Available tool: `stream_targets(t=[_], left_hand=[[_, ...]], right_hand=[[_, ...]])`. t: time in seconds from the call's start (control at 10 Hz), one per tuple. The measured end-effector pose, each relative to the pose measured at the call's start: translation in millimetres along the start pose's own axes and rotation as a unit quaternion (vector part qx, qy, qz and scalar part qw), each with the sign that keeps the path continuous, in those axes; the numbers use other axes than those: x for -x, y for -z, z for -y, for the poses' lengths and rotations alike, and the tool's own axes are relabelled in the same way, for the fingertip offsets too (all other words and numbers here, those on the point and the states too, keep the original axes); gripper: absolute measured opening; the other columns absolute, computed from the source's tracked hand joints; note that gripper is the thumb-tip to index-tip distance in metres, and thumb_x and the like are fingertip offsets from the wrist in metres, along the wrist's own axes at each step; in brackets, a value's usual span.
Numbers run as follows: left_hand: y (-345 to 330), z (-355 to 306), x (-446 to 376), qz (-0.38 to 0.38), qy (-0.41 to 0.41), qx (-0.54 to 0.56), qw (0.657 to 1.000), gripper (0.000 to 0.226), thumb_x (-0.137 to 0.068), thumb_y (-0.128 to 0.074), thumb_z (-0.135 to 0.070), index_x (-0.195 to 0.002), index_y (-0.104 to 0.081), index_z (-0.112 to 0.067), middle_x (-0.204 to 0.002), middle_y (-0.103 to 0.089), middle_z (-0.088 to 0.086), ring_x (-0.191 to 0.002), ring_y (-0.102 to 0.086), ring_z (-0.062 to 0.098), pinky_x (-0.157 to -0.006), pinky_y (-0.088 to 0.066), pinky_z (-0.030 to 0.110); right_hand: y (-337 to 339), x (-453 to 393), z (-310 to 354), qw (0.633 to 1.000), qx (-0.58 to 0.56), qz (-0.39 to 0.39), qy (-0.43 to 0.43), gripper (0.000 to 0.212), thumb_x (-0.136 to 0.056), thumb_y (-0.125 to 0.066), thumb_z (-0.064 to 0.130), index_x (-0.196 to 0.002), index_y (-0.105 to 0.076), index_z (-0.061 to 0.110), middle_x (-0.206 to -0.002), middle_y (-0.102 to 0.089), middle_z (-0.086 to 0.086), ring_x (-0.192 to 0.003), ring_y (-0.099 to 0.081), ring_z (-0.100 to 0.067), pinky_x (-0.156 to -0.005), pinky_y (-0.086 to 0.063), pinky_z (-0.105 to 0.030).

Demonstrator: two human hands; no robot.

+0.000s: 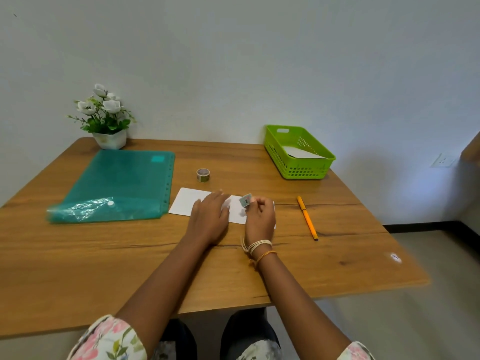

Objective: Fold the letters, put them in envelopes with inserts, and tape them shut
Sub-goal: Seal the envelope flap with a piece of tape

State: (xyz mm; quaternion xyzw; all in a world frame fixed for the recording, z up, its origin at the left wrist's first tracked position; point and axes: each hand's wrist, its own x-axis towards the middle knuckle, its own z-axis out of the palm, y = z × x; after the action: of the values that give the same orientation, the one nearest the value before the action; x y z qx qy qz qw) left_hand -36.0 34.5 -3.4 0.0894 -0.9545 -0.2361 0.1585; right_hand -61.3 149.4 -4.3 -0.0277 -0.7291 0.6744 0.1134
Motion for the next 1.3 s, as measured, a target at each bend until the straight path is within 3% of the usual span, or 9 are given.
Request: stream_targets(t=[0.1, 0.2, 0.3, 0.4, 0.7, 0.8, 1.0, 1.1, 1.3], left_hand=[[-2.1, 3.2, 10.7, 0.040, 0.005, -0.064, 0.997, 0.048, -0.098, -0.037, -0.048, -0.143, -0.041, -0.033, -0.155, -0.032, -0.001, -0.144, -0.022, 0.018, -0.118, -0.013, 0.045], [-1.3, 3.8, 14.6, 0.041, -0.001, -0.070, 0.997, 0.050, -0.096, -0.039, -0.053, -0.143, -0.042, -0.035, -0.155, -0.031, 0.000, -0.145, -0.021, 0.018, -0.119, -0.013, 0.046], [-1.8, 2.9, 13.9, 0.033, 0.001, -0.070, 0.997, 0.050, -0.095, -0.040, -0.053, -0.142, -0.043, -0.035, -0.155, -0.033, -0.001, -0.145, -0.022, 0.017, -0.119, -0.012, 0.046], [-1.6, 2.0, 12.1, 0.032, 0.000, -0.069, 0.997, 0.050, -0.095, -0.041, -0.053, -0.141, -0.044, -0.035, -0.154, -0.034, 0.000, -0.144, -0.023, 0.017, -0.119, -0.013, 0.046], [-0.7, 1.3, 15.2, 0.025, 0.007, -0.052, 0.998, 0.050, -0.093, -0.044, -0.053, -0.139, -0.047, -0.034, -0.153, -0.036, 0.000, -0.143, -0.025, 0.017, -0.118, -0.013, 0.046], [-1.0, 1.5, 14.7, 0.024, 0.009, -0.051, 0.998, 0.051, -0.093, -0.045, -0.054, -0.139, -0.048, -0.034, -0.152, -0.037, 0.000, -0.143, -0.026, 0.017, -0.118, -0.013, 0.046], [-1.3, 2.2, 15.1, 0.020, 0.008, -0.049, 0.999, 0.050, -0.092, -0.045, -0.053, -0.139, -0.048, -0.034, -0.152, -0.037, 0.000, -0.143, -0.026, 0.016, -0.119, -0.014, 0.046], [-0.8, 2.3, 15.1, 0.018, 0.009, -0.050, 0.999, 0.051, -0.092, -0.046, -0.054, -0.139, -0.048, -0.034, -0.152, -0.038, 0.000, -0.143, -0.026, 0.016, -0.119, -0.014, 0.046], [-1.6, 1.3, 14.7, 0.010, 0.009, -0.061, 0.998, 0.050, -0.092, -0.047, -0.054, -0.137, -0.050, -0.034, -0.151, -0.039, 0.000, -0.142, -0.027, 0.017, -0.118, -0.006, 0.048]], right_hand=[[16.2, -22.8, 0.8, 0.993, -0.089, -0.010, -0.072, 0.015, -0.093, -0.057, 0.019, -0.080, -0.059, 0.026, -0.089, -0.069, -0.002, -0.078, -0.068, -0.014, -0.075, -0.059, -0.040], [42.2, -55.4, 6.6, 0.998, -0.024, 0.021, -0.063, 0.017, -0.092, -0.058, 0.010, -0.076, -0.061, 0.016, -0.082, -0.068, -0.010, -0.070, -0.066, -0.016, -0.074, -0.059, -0.040], [58.5, -90.5, 9.0, 0.982, 0.148, 0.112, -0.038, 0.025, -0.089, -0.060, 0.007, -0.067, -0.061, 0.018, -0.071, -0.067, -0.012, -0.065, -0.064, -0.021, -0.077, -0.058, -0.044], [60.7, -110.2, 13.4, 0.940, 0.264, 0.211, -0.034, 0.021, -0.088, -0.063, 0.006, -0.069, -0.063, 0.015, -0.070, -0.066, -0.011, -0.062, -0.062, -0.017, -0.081, -0.058, -0.043], [49.7, -126.2, 26.0, 0.876, 0.385, 0.289, 0.007, 0.010, -0.089, -0.062, 0.006, -0.092, -0.069, -0.002, -0.078, -0.066, -0.014, -0.062, -0.058, -0.019, -0.065, -0.053, -0.029], [47.9, -127.2, 27.4, 0.874, 0.385, 0.296, -0.004, 0.011, -0.088, -0.065, 0.007, -0.094, -0.068, -0.001, -0.076, -0.064, -0.011, -0.055, -0.055, -0.012, -0.057, -0.050, -0.021], [44.3, -127.4, 25.8, 0.899, 0.335, 0.277, -0.050, 0.008, -0.088, -0.066, 0.006, -0.087, -0.067, -0.002, -0.066, -0.062, -0.007, -0.057, -0.057, -0.013, -0.058, -0.053, -0.025], [46.2, -122.3, 23.6, 0.936, 0.236, 0.235, -0.118, 0.014, -0.087, -0.066, 0.004, -0.074, -0.062, 0.005, -0.068, -0.063, -0.011, -0.057, -0.060, -0.014, -0.047, -0.054, -0.020], [48.7, -93.8, 25.4, 0.955, 0.032, 0.166, -0.244, 0.006, -0.084, -0.067, 0.000, -0.080, -0.064, -0.002, -0.062, -0.064, -0.011, -0.041, -0.060, -0.009, -0.043, -0.053, -0.019]])
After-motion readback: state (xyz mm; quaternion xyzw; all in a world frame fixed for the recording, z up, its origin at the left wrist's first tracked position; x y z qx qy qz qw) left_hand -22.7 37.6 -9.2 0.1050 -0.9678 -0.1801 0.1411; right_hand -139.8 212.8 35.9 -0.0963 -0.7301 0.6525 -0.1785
